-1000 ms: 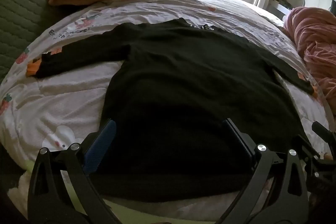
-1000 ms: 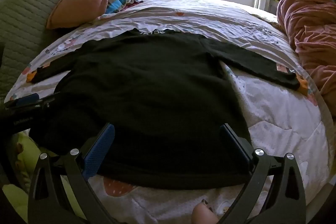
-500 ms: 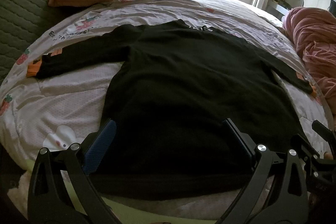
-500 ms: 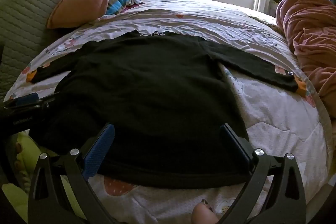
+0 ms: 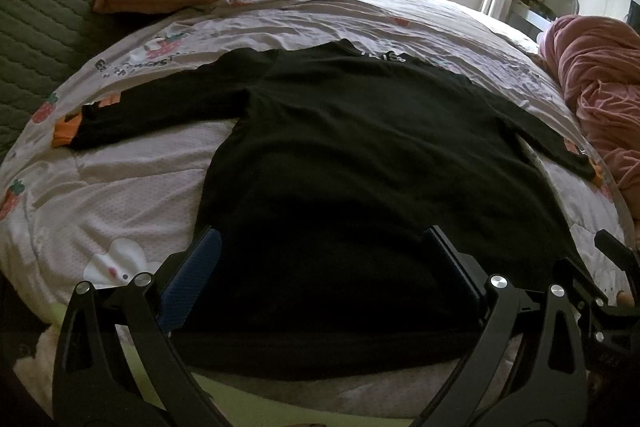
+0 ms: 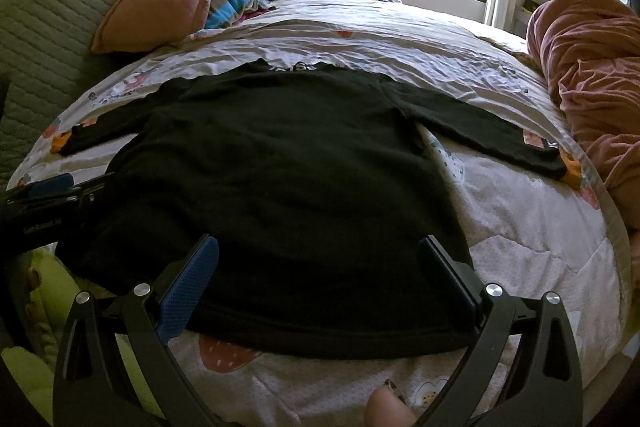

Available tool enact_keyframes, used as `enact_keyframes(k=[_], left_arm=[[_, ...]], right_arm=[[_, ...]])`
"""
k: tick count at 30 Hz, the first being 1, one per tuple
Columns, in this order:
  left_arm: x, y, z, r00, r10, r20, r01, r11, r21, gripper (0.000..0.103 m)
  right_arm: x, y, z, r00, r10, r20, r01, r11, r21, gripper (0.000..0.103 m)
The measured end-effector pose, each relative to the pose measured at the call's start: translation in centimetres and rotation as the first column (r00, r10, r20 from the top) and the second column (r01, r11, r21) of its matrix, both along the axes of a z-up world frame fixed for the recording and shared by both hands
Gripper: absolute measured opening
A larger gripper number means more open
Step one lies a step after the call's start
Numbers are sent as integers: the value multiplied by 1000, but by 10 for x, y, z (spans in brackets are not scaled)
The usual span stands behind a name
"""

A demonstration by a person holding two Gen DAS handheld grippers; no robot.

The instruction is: Fold small clothes

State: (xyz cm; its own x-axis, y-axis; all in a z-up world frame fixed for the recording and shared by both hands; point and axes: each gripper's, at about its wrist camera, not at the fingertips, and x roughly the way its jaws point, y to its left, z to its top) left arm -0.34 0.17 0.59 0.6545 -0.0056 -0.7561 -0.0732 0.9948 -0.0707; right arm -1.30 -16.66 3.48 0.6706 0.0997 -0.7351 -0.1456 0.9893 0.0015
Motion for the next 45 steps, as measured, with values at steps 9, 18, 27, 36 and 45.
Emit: enact_keyframes(k=[9, 18, 27, 36, 45], left_arm=[[0, 1, 1, 1000, -1, 2, 1, 1000, 1, 94], [1, 2, 1, 1000, -2, 2, 2, 1000, 1, 94], [0, 2, 2, 1000, -2, 3, 2, 1000, -1, 94], [1, 6, 3, 1000, -4, 5, 4, 1000, 1, 94], [12, 5, 1, 1000, 2, -4, -2, 1000, 4, 94]], right_arm=[[-1, 2, 0, 1000, 2, 6, -2, 1000, -4, 99], [-2, 2, 1, 1000, 4, 6, -4, 1000, -4, 99], [-1, 2, 0, 1000, 4, 7, -4, 1000, -3, 99], [0, 3, 1, 1000, 11, 8, -11, 1000, -5, 99], [12, 5, -5, 1000, 12, 0, -12, 1000, 0, 99]])
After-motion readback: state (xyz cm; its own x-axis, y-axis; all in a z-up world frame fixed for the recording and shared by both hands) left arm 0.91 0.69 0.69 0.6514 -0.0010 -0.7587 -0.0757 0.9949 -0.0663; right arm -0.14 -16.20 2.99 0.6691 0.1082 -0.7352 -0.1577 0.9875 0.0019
